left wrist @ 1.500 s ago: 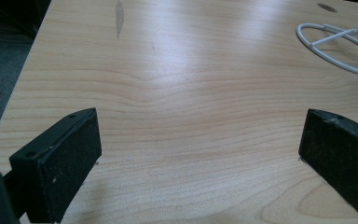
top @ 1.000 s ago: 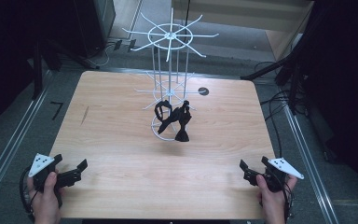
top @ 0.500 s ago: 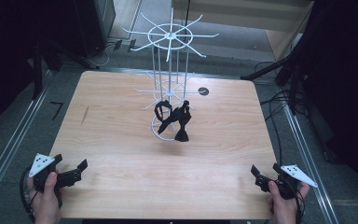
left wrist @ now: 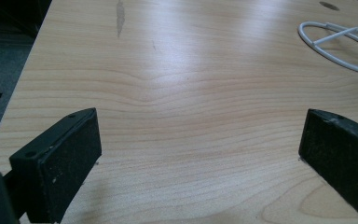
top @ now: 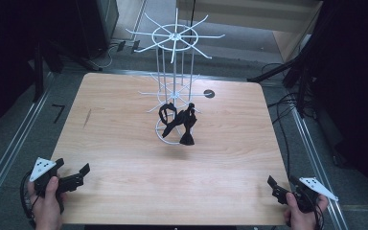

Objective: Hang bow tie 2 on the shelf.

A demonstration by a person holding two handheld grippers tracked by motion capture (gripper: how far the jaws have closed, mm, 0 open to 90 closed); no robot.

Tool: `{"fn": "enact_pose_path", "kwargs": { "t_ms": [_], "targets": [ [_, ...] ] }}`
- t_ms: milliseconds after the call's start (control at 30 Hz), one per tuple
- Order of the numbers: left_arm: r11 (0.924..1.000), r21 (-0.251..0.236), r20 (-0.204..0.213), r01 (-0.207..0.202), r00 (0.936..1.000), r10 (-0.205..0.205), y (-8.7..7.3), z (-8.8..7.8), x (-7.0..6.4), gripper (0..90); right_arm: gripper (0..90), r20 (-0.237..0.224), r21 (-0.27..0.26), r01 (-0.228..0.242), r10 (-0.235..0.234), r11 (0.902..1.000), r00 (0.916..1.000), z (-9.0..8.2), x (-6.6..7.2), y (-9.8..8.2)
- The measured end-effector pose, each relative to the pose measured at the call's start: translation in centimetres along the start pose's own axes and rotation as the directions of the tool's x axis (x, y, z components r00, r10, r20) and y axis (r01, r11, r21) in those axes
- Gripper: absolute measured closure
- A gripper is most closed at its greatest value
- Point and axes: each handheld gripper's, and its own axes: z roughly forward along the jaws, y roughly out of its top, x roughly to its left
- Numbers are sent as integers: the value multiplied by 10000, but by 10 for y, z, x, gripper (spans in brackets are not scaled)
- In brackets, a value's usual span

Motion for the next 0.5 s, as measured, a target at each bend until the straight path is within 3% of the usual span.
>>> {"fn": "enact_pose_path", "kwargs": {
  "t_ms": [333,500],
  "targets": [
    [10000,9,-3,-2,10000,2,0,0,0,0,102,-56,79,-37,37,10000,10000,-2,-3,-2],
    [10000,9,-5,14,10000,-14,0,1,0,0,102,140,99,202,-203,9997,9997,0,-1,-1]
  ]
}}
